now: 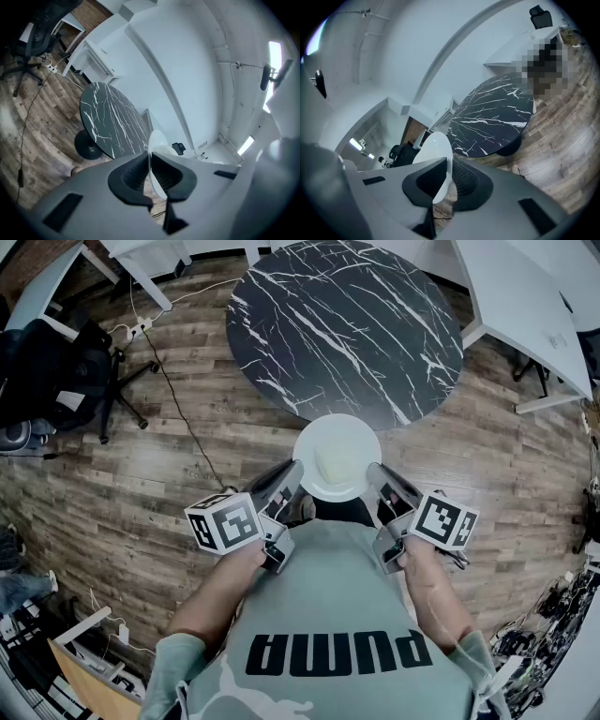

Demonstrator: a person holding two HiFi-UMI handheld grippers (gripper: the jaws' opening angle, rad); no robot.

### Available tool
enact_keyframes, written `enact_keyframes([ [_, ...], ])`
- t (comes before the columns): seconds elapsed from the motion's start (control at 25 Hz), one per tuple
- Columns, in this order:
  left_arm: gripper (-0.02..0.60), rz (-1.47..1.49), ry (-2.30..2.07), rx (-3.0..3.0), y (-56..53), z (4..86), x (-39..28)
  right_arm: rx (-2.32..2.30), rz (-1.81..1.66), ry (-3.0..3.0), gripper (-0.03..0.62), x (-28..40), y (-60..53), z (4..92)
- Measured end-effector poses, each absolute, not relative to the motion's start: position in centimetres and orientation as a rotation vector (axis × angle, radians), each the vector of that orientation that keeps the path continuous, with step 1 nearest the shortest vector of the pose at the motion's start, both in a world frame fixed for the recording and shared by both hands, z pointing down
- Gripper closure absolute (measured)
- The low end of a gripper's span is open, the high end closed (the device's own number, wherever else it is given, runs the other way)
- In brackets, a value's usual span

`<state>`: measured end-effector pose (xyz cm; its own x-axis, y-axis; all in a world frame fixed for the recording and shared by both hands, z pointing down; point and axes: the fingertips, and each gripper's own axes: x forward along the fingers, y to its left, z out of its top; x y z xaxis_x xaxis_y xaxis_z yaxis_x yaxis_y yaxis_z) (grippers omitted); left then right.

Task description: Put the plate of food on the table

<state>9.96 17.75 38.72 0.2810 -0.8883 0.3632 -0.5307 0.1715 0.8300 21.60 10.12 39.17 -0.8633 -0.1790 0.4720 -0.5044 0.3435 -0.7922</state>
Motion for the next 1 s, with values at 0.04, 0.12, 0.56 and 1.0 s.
enact_keyframes([
  [0.04, 0.552, -0.421, -1.381, 1.491, 17.5, 38.9, 9.6, 0.609, 1.522, -2.305, 0.556, 21.2, 9.8, 39.3],
  [0.12, 0.552, -0.415, -1.382, 1.485, 17.0, 39.2, 8.7, 0.605, 1.519, -2.298, 0.556, 20.3, 9.0, 39.7],
  [0.56, 0.552, -0.343, -1.372, 1.453, 8.7, 40.4, 2.3, 0.614, 1.572, -2.262, 0.556, 13.9, 1.0, 41.1],
  [1.0, 0.552, -0.261, -1.295, 1.489, -2.8, 42.3, -0.4, 0.746, 1.614, -2.22, 0.554, 11.8, -9.4, 43.2],
])
